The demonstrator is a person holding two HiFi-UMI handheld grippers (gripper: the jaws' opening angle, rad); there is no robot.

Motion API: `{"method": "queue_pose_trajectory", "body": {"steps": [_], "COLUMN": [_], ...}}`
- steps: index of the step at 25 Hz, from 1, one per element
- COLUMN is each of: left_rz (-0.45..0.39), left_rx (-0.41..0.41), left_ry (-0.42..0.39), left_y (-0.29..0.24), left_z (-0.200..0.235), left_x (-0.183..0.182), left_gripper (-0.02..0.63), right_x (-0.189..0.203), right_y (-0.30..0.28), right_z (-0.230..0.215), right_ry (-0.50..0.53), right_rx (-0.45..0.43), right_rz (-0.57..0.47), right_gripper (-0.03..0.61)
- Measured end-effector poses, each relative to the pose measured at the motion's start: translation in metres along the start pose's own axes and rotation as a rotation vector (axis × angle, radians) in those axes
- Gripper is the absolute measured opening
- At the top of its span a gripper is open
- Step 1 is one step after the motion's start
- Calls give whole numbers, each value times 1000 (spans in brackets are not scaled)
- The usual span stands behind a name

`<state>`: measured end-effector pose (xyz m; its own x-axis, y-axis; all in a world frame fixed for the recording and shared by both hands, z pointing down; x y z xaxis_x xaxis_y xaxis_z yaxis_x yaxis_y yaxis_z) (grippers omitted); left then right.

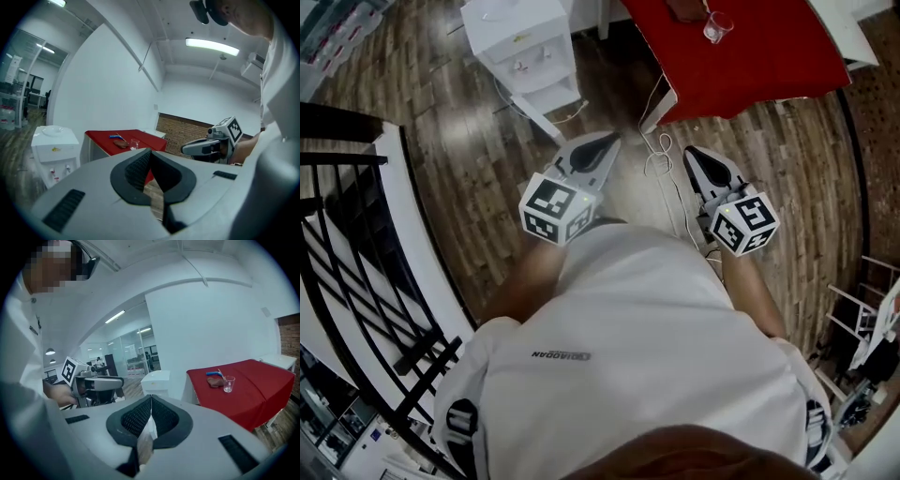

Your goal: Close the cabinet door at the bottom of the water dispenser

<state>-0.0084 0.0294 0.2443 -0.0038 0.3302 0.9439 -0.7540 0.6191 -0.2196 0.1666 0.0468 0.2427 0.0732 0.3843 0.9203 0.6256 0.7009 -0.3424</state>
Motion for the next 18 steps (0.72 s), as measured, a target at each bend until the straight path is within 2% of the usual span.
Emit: {"method": "queue_pose_trajectory", "body": {"steps": [7,12,18], "left_rz": [-3,0,-5], "left_rx": [-126,-193,-290], "left_ry": [64,64,70], "left_y": [42,74,118], "left_z": [62,104,131], "left_x": [9,14,24], "left_gripper": [-8,-8,-8], "right_x": [-12,-15,-18], "right_y": [-74,-124,-163], "right_z": [32,54,85], "right_ry": [51,59,78], "right_rx": [-118,-167,-236], "right_rz": [84,105,130], "right_gripper": [21,21,21]}}
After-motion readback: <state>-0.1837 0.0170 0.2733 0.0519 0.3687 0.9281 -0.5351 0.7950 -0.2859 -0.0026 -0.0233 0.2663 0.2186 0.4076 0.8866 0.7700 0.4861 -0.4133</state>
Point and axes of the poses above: the fingertips, and each gripper's own axes: y backward along the fingers, z to its left, x out of its underside, the point moved 4 cm from there along y, backward along the fingers
